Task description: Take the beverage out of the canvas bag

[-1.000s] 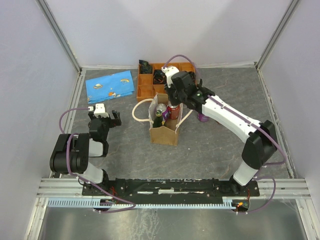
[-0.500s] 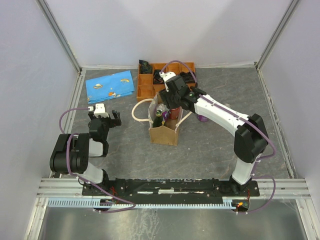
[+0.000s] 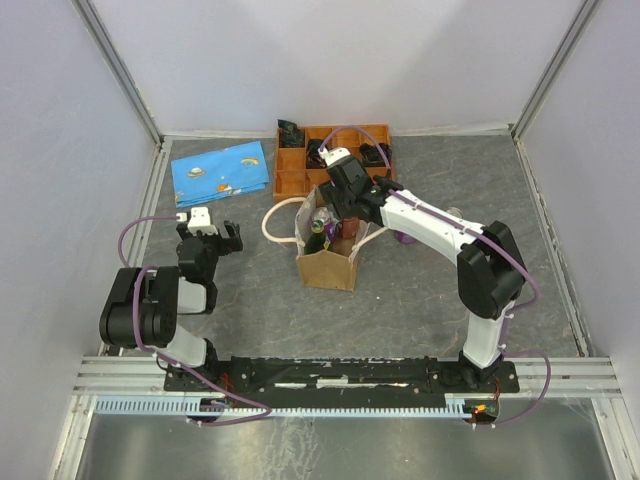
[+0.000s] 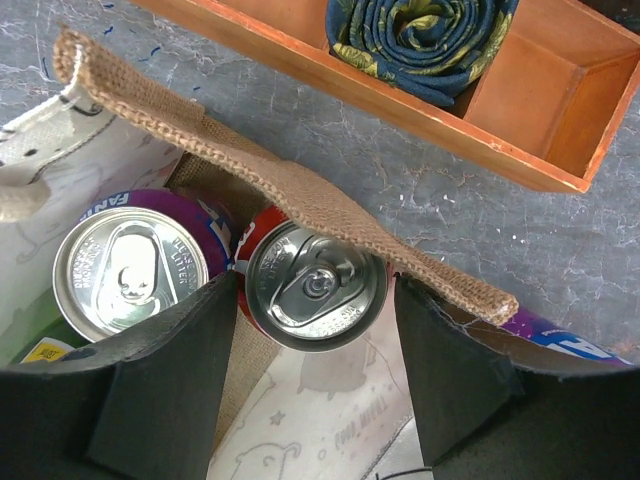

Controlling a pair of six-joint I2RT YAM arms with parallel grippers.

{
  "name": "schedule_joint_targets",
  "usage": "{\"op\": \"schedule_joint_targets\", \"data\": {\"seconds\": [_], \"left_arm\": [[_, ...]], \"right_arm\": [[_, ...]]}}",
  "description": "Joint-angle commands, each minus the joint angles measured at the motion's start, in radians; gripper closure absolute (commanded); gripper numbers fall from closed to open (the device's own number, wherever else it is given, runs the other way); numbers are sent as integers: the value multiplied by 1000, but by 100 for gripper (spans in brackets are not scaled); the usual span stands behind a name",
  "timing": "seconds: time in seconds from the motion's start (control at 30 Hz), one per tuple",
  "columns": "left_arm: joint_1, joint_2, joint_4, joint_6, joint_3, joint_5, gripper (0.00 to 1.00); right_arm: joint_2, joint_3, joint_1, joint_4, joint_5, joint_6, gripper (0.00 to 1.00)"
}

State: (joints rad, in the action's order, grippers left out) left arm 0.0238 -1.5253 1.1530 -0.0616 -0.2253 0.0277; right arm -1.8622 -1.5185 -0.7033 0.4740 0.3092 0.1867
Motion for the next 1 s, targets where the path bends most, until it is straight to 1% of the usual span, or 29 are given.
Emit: {"op": "schedule_joint_targets", "data": {"seconds": [0.0, 0.63, 0.8, 0.87, 0.9, 0.97], "left_arm": [[-5, 5, 38, 36, -5, -10, 1], [-4, 4, 38, 36, -5, -10, 1], [-4, 4, 37, 36, -5, -9, 1], [-4, 4, 38, 36, -5, -10, 1], [-4, 4, 38, 36, -5, -10, 1], [-4, 5, 37, 36, -5, -9, 1]], "right_arm": [[-25, -30, 2, -23, 33, 18, 28], [-111, -33, 1, 22, 25, 49, 28], [-117, -26, 1, 34, 31, 55, 35], [-118, -19, 1, 35, 31, 56, 36], [-119, -16, 1, 39, 31, 57, 36], [-124, -16, 2, 47, 29, 58, 33]]}}
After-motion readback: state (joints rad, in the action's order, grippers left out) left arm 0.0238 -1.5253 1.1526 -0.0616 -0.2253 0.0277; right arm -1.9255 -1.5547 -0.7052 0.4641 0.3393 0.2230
